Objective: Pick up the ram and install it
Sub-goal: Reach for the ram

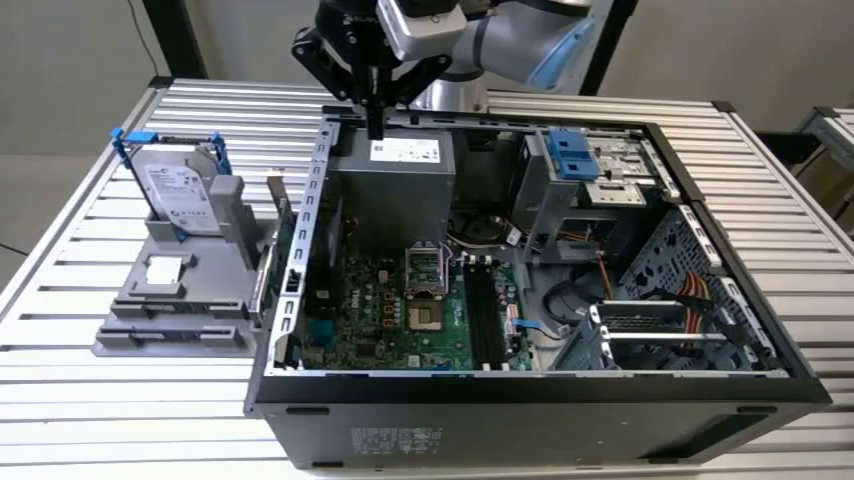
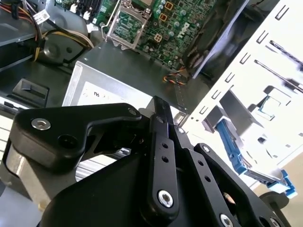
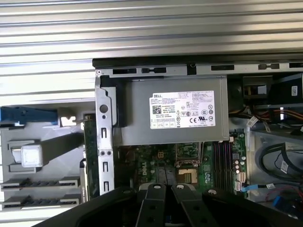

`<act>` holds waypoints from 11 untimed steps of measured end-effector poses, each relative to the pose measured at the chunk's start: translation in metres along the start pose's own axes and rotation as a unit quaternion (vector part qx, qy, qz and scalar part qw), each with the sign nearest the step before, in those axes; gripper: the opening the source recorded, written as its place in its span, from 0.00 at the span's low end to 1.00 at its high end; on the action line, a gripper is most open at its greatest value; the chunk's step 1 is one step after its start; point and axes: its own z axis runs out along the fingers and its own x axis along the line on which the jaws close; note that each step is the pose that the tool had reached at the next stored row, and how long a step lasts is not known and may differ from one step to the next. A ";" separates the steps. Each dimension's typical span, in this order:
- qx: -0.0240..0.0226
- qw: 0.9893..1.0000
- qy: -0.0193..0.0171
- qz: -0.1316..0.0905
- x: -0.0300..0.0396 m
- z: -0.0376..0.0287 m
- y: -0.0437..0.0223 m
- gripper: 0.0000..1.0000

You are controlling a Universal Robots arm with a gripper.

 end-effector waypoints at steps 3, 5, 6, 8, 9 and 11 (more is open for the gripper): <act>0.000 1.000 0.000 0.000 0.0026 0.0002 0.0001 0.00; 0.000 1.000 0.000 0.000 0.0043 0.0001 0.0001 0.00; 0.000 1.000 0.000 0.000 0.0050 0.0001 0.0001 0.00; 0.000 1.000 0.000 0.000 0.0064 0.0001 0.0000 0.00; 0.000 1.000 0.000 0.000 0.0070 0.0001 0.0000 0.00; 0.000 1.000 0.000 0.000 0.0081 0.0001 -0.0001 0.00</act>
